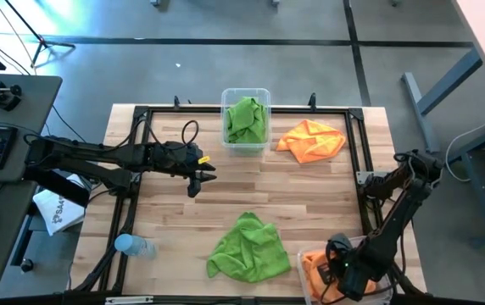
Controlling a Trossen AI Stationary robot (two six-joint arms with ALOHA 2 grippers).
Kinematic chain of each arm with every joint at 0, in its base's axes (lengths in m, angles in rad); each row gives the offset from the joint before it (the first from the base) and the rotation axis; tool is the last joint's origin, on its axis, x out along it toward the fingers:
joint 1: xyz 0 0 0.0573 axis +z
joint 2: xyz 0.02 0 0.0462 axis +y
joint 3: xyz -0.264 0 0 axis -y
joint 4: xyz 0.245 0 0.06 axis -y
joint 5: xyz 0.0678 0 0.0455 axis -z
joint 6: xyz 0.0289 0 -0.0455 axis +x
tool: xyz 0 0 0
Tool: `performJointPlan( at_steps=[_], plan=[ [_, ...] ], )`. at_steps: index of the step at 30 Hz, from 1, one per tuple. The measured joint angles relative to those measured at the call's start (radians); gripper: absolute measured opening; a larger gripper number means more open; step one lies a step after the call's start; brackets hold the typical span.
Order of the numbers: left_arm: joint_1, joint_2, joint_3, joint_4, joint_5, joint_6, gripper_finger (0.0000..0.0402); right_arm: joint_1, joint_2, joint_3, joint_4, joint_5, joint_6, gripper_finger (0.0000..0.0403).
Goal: Sort microfiber towel by color & place in baskets
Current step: Put the orange microfiber towel into the bottom transparent bin
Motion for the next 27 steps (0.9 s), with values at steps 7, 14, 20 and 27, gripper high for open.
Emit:
performJointPlan(
  at_steps=[7,14,20,27],
  plan=[
    [0.000,0.000,0.000,0.000,0.000,0.000,0.0133,0.001,0.003,0.040,0.019,0.005,-0.007,0.0067],
    [0.000,0.000,0.000,0.000,0.000,0.001,0.0133,0.001,0.003,0.113,-0.060,0.007,-0.025,0.0133],
    [0.000,0.000,0.000,-0.001,0.000,0.022,0.0133,0.001,0.003,0.282,-0.282,0.053,-0.008,0.0137],
    [0.000,0.000,0.000,-0.002,0.000,0.046,0.0133,0.001,0.003,0.492,-0.591,0.154,-0.006,0.0138]
  ],
)
